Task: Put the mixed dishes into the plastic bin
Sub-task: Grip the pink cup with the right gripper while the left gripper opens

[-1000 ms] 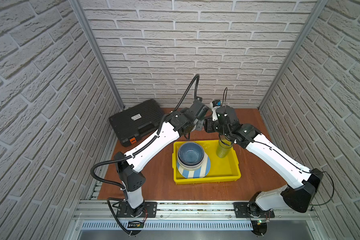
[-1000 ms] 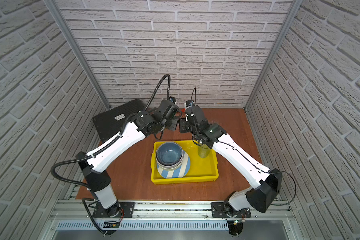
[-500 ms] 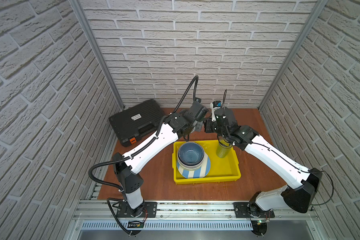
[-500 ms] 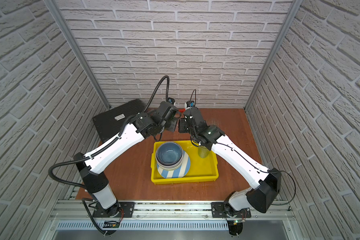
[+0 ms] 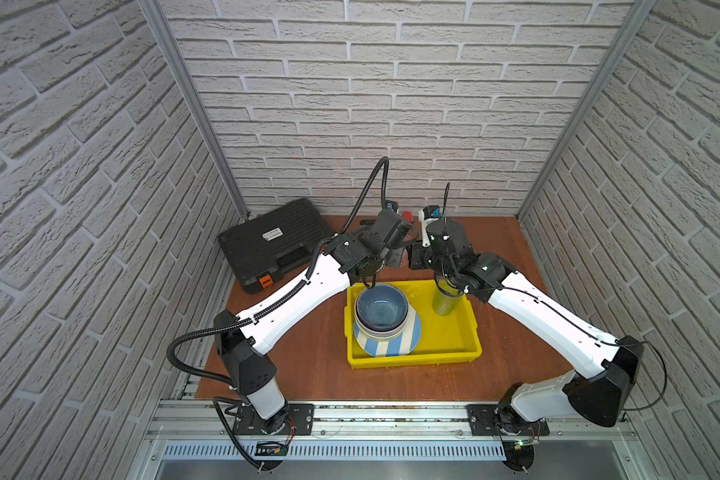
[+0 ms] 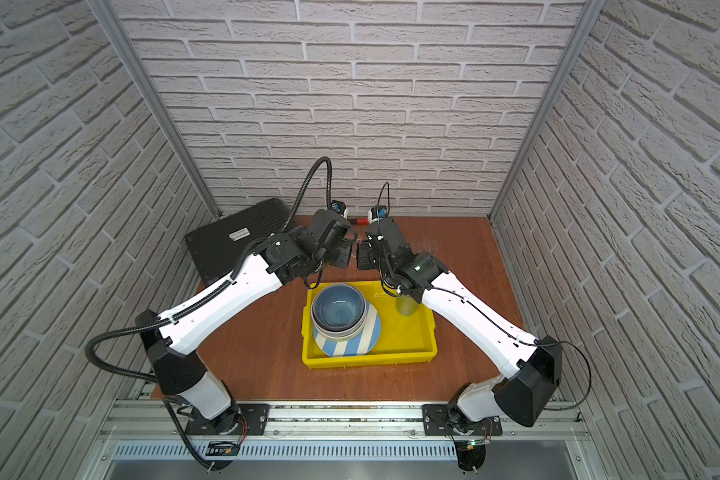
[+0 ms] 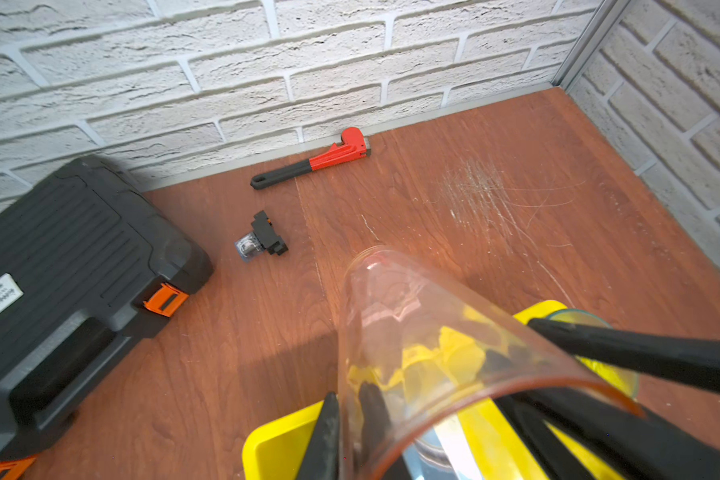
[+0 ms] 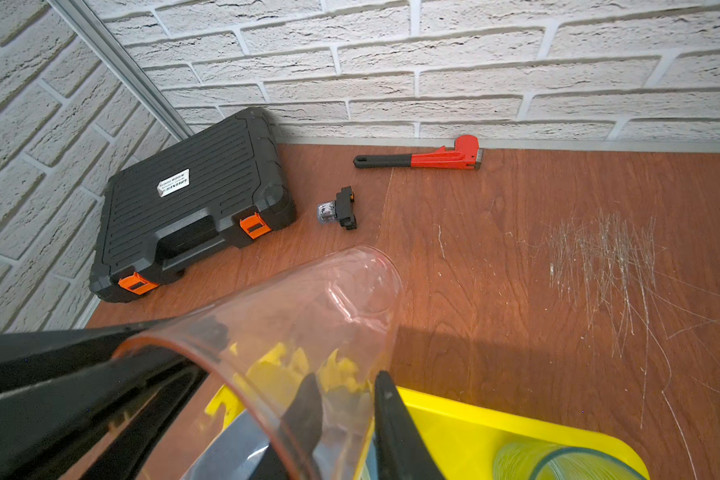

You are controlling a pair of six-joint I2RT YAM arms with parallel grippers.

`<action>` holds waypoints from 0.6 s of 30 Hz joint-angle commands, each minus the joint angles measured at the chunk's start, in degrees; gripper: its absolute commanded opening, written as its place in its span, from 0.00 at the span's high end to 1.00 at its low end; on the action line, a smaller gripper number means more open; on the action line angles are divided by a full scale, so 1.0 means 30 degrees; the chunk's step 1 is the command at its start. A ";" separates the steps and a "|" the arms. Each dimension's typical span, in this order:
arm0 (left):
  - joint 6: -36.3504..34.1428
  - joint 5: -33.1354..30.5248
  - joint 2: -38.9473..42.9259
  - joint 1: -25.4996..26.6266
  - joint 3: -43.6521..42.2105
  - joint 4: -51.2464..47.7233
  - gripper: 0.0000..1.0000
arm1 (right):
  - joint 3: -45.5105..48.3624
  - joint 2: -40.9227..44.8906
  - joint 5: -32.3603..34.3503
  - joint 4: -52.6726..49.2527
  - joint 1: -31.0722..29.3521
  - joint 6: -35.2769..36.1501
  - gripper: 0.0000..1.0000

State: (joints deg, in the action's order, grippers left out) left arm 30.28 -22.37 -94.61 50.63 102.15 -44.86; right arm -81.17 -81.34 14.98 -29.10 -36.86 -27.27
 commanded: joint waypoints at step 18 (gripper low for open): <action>0.0983 0.3258 0.2847 0.0236 -0.1865 0.2907 0.80 | 0.0645 0.1709 -0.0131 0.0883 0.0393 -0.0340 0.94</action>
State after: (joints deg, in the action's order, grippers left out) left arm 32.64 -15.20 -88.71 50.81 97.45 -40.25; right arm -79.37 -78.76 14.96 -29.50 -36.21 -27.35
